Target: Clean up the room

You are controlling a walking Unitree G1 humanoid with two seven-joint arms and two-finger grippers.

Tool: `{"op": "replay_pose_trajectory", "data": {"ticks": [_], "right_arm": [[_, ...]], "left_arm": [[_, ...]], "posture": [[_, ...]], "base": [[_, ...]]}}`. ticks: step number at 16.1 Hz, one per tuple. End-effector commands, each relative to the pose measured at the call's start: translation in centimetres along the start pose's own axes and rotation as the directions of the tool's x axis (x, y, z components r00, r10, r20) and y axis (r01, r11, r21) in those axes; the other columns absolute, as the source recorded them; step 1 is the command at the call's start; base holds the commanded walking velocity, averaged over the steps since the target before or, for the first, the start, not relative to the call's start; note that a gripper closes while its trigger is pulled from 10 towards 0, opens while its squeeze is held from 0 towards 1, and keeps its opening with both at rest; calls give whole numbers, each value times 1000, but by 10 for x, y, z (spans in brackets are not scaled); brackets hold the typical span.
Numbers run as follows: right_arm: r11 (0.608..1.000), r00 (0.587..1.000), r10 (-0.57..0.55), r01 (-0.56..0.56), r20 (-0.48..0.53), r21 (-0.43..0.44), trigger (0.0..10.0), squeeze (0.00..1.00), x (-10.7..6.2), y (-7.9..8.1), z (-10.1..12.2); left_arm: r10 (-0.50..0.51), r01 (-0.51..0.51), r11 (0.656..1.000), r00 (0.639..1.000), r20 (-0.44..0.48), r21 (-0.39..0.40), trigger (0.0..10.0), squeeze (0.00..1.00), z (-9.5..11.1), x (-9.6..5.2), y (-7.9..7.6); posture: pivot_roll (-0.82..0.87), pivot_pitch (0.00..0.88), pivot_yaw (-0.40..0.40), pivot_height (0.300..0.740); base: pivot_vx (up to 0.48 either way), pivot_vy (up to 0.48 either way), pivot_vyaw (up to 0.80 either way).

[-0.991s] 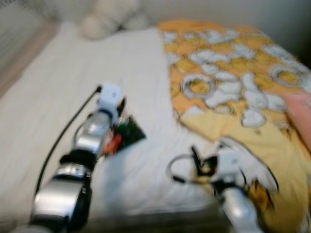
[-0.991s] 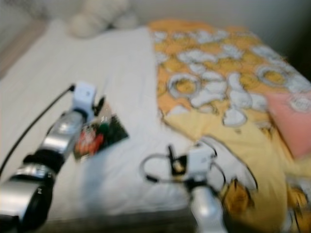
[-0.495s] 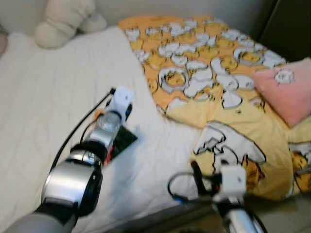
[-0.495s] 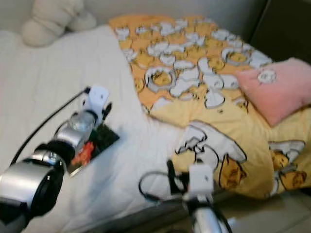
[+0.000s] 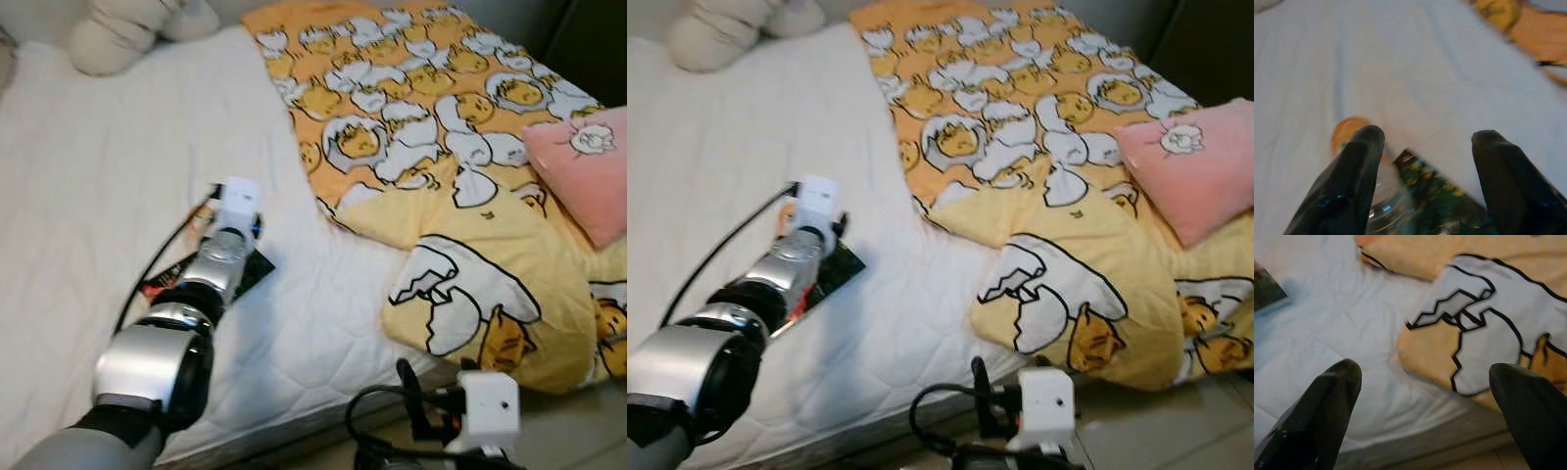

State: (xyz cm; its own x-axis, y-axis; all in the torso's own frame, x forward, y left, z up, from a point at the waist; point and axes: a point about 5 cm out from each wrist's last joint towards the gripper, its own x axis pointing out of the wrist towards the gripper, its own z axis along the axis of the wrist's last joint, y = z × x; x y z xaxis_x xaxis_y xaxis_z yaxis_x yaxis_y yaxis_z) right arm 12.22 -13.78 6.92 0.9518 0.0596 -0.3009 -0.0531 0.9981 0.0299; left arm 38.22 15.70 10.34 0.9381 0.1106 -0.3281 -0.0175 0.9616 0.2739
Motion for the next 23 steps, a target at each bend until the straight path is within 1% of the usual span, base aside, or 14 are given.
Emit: {"op": "replay_pose_trajectory", "data": {"ticks": [1, 2, 3, 5, 6, 10, 11, 12, 16, 18, 19, 21, 22, 23], "right_arm": [[1000, 1000, 0, 0, -2, -15, 10000, 0, -5, -1, 4], [1000, 1000, -2, 2, -14, -20, 10000, 0, -9, -3, 4], [1000, 1000, -4, 4, -30, -24, 10000, 0, -13, -6, 2], [1000, 999, -1, 0, -40, -25, 10000, 0, -15, -6, 2], [1000, 999, 9, -10, -52, -29, 10000, 0, -19, -6, 2], [999, 996, 15, -18, -84, -35, 10000, 0, -24, -8, 2], [999, 996, 14, -17, -87, -36, 10000, 0, -23, -9, 2], [999, 996, 14, -17, -87, -36, 10000, 0, -23, -9, 2], [999, 996, 12, -16, -92, -41, 10000, 0, -21, -11, 3], [999, 995, 14, -18, -99, -46, 10000, 0, -23, -12, 3], [999, 995, 14, -18, -99, -46, 10000, 0, -23, -12, 3], [999, 995, 9, -14, -102, -48, 10000, 0, -24, -13, 3], [999, 995, 3, -8, -101, -48, 10000, 0, -22, -14, 3], [999, 995, 3, -8, -100, -49, 10000, 0, -21, -14, 3]], "left_arm": [[59, -59, 998, 998, -16, -8, 10000, 1000, 4, 2, 11], [68, -69, 997, 997, -27, -32, 10000, 1000, 2, 2, 15], [58, -61, 995, 997, -45, -78, 10000, 1000, -1, 2, 17], [57, -62, 993, 997, -52, -100, 10000, 1000, -2, 2, 18], [49, -56, 991, 997, -63, -122, 10000, 0, -4, 1, 17], [95, -118, 985, 979, -180, -123, 10000, 0, -21, -1, 22], [83, -118, 980, 973, -215, -158, 10000, 0, -25, -2, 19], [82, -120, 980, 972, -220, -162, 10000, 0, -25, -2, 19], [41, -103, 976, 953, -300, -193, 10000, 0, -38, -5, 14], [43, -106, 977, 947, -318, -184, 10000, 0, -42, -5, 15], [44, -102, 981, 947, -319, -165, 10000, 0, -42, -6, 15], [75, -90, 995, 948, -309, -34, 10000, 0, -44, -6, 22], [91, -85, 996, 946, -311, 31, 10000, 0, -48, -6, 27], [91, -83, 996, 941, -326, 38, 10000, 0, -53, -8, 29]], "posture": [[-258, 154, 29, 740], [-262, 163, 23, 740], [-264, 173, 16, 740], [-265, 175, 14, 740], [-272, 189, -1, 740], [-281, 196, -6, 740], [-287, 192, -6, 740], [-287, 192, -6, 740], [-296, 181, -3, 740], [-302, 181, -4, 740], [-303, 180, -5, 740], [-313, 180, -8, 740], [-312, 175, -5, 740], [-308, 175, -4, 740]], "base": [[0, 0, 0], [0, 0, 0], [0, 0, 0], [0, 0, 0], [0, 0, 0], [0, 0, 0], [0, 0, 0], [0, 0, 0], [0, 0, 0], [0, 0, 0], [0, 0, 0], [0, 0, 0], [0, 0, 0], [0, 0, 0]]}}
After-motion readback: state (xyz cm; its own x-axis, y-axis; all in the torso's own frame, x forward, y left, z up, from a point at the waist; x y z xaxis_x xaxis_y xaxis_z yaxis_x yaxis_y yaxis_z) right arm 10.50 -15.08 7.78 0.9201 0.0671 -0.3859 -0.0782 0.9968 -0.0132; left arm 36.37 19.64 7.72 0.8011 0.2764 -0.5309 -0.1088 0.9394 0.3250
